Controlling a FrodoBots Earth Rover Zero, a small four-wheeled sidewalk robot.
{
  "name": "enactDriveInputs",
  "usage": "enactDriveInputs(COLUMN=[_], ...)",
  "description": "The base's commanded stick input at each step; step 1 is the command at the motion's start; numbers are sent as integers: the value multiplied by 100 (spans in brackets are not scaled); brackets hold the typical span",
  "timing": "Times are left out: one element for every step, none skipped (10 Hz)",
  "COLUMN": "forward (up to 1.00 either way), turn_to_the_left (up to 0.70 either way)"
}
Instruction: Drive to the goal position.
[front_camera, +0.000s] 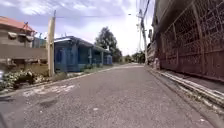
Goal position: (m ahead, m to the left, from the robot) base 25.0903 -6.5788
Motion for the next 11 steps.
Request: enactDriveInputs(forward=[70, 70, 70, 70, 70, 70, 70, 70, 70, 70, 70], turn_to_the_left=[0, 0, 0, 0, 0, 0, 0, 0, 0, -17, -35])
